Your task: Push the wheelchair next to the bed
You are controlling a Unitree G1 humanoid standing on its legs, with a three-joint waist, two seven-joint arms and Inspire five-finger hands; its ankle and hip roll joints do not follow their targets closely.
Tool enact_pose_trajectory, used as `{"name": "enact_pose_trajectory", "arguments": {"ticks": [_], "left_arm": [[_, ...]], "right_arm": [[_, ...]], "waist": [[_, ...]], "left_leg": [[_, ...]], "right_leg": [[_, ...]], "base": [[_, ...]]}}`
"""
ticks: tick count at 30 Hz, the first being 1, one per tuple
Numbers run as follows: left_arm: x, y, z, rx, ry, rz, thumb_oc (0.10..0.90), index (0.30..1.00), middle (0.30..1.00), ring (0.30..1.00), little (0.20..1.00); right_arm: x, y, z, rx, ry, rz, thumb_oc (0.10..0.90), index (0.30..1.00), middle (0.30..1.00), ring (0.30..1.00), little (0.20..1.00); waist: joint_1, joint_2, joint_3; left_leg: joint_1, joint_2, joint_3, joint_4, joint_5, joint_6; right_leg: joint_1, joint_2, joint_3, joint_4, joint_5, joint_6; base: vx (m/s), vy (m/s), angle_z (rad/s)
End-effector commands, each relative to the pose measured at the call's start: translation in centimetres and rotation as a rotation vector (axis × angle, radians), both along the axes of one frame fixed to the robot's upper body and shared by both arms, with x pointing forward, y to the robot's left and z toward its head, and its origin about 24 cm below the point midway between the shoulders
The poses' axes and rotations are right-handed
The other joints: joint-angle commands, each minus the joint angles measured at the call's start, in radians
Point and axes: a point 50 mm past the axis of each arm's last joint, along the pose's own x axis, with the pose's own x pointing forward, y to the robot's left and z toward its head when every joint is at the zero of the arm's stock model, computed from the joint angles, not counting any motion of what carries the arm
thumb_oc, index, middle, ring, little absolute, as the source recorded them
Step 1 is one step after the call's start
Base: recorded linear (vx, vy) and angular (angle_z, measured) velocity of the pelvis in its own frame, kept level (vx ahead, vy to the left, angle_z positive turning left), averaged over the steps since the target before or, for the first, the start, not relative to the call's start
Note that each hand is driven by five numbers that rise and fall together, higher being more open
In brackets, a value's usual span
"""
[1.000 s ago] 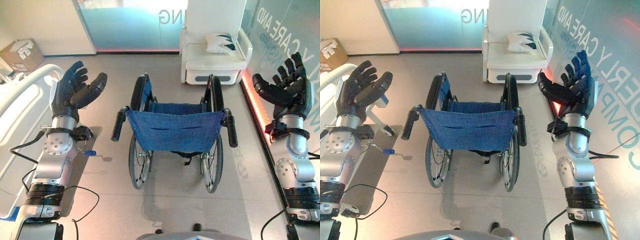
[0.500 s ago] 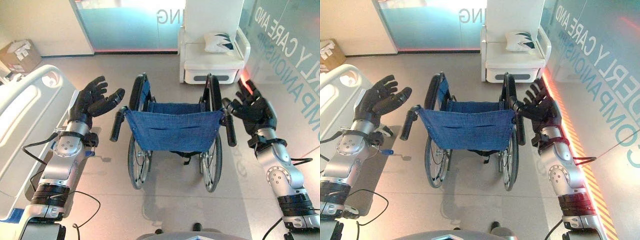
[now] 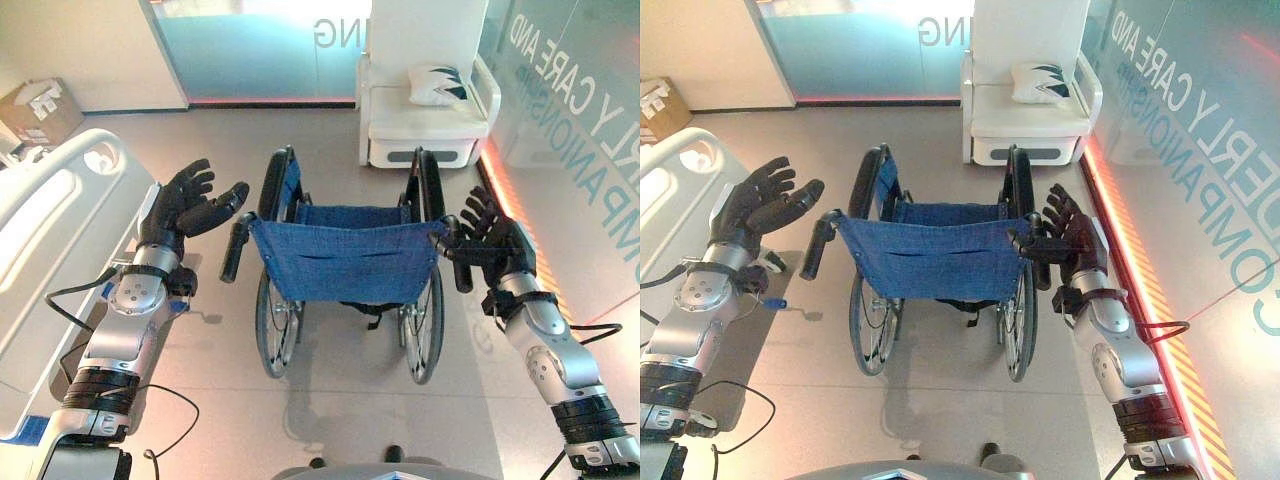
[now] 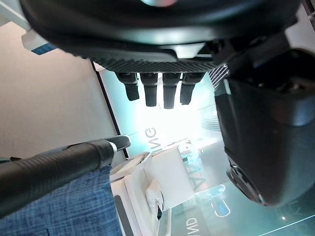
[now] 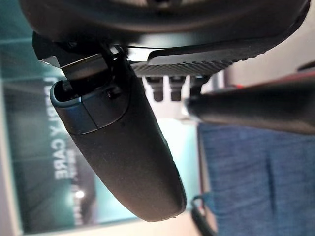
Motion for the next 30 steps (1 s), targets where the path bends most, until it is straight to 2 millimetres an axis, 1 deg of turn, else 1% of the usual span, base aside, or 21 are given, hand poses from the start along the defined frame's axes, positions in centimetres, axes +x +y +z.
{"name": "enact_pose_trajectory", "arguments": {"ticks": [1, 5, 8, 12, 16, 18, 23, 25, 30], "left_arm": [[0.9, -0.1, 4.6, 0.069, -0.196, -0.008, 0.8, 0.9, 0.9, 0.9, 0.9], [1.0, -0.4, 4.5, 0.065, -0.193, -0.013, 0.8, 0.9, 0.9, 0.9, 0.9], [1.0, -0.5, 4.4, 0.06, -0.193, -0.017, 0.8, 0.9, 0.9, 0.9, 0.9], [0.9, -0.6, 4.4, 0.065, -0.188, -0.023, 0.8, 0.9, 0.9, 0.9, 0.9], [0.8, -0.5, 4.4, 0.064, -0.189, -0.023, 0.8, 0.9, 0.9, 0.9, 0.9], [0.8, -0.5, 4.4, 0.065, -0.19, -0.023, 0.8, 0.9, 0.9, 0.9, 0.9], [0.7, -0.3, 4.6, 0.065, -0.192, -0.014, 0.8, 0.9, 0.9, 0.9, 0.9], [0.5, -0.2, 4.4, 0.067, -0.191, -0.005, 0.8, 0.9, 0.9, 0.9, 0.9], [0.3, 0.2, 4.1, 0.064, -0.186, 0.017, 0.8, 0.9, 0.9, 0.9, 0.9]], "right_arm": [[1.4, 0.3, 3.5, 0.031, -0.145, 0.048, 0.8, 0.9, 0.9, 0.9, 0.9], [1.4, 0.6, 2.0, 0.152, -0.068, 0.037, 0.8, 0.9, 0.9, 0.9, 0.9], [1.2, 0.7, 0.9, 0.199, -0.023, 0.023, 0.8, 0.9, 0.9, 0.9, 0.9], [1.0, 0.9, 0.2, 0.221, 0.01, 0.027, 0.8, 0.9, 0.9, 0.9, 0.9], [0.9, 1.1, -0.1, 0.23, 0.026, 0.06, 0.8, 0.9, 0.9, 0.9, 0.9], [0.9, 1.2, 0.0, 0.224, 0.023, 0.069, 0.8, 0.9, 0.9, 0.9, 0.9], [0.6, 1.4, 1.2, 0.189, -0.034, 0.13, 0.8, 0.9, 0.9, 0.9, 0.9], [0.4, 1.5, 2.4, 0.165, -0.094, 0.159, 0.8, 0.9, 0.9, 0.9, 0.9], [-0.1, 1.7, 3.8, 0.12, -0.154, 0.194, 0.8, 0.9, 0.9, 0.9, 0.9]], "waist": [[-0.008, -0.018, -0.056], [-0.004, -0.019, -0.056], [-0.003, -0.02, -0.056], [0.0, -0.021, -0.057], [0.001, -0.021, -0.056], [0.001, -0.021, -0.056], [-0.002, -0.022, -0.052], [-0.005, -0.023, -0.05], [-0.014, -0.02, -0.047]], "left_leg": [[-0.038, -0.052, 0.036, 0.014, -0.041, 0.012], [-0.038, -0.052, 0.032, 0.013, -0.04, 0.01], [-0.038, -0.052, 0.029, 0.012, -0.038, 0.01], [-0.041, -0.052, 0.025, 0.011, -0.035, 0.007], [-0.041, -0.051, 0.022, 0.008, -0.033, 0.005], [-0.042, -0.051, 0.022, 0.008, -0.033, 0.005], [-0.046, -0.049, 0.024, 0.007, -0.029, 0.002], [-0.047, -0.048, 0.026, 0.007, -0.028, 0.001], [-0.048, -0.048, 0.031, 0.008, -0.028, 0.001]], "right_leg": [[-0.028, -0.017, -0.025, 0.075, -0.048, 0.031], [-0.025, -0.016, -0.027, 0.075, -0.049, 0.03], [-0.024, -0.014, -0.029, 0.073, -0.048, 0.03], [-0.023, -0.014, -0.032, 0.071, -0.048, 0.029], [-0.023, -0.014, -0.035, 0.069, -0.047, 0.03], [-0.022, -0.014, -0.036, 0.068, -0.047, 0.03], [-0.027, -0.014, -0.037, 0.07, -0.047, 0.03], [-0.029, -0.014, -0.036, 0.072, -0.047, 0.032], [-0.034, -0.013, -0.029, 0.074, -0.047, 0.033]], "base": [[0.0, 0.0, 0.0], [0.0, 0.0, 0.0], [0.0, 0.0, 0.0], [0.0, 0.0, 0.0], [0.0, 0.0, 0.0], [0.0, 0.0, 0.0], [0.0, 0.0, 0.0], [0.0, 0.0, 0.0], [0.0, 0.0, 0.0]]}}
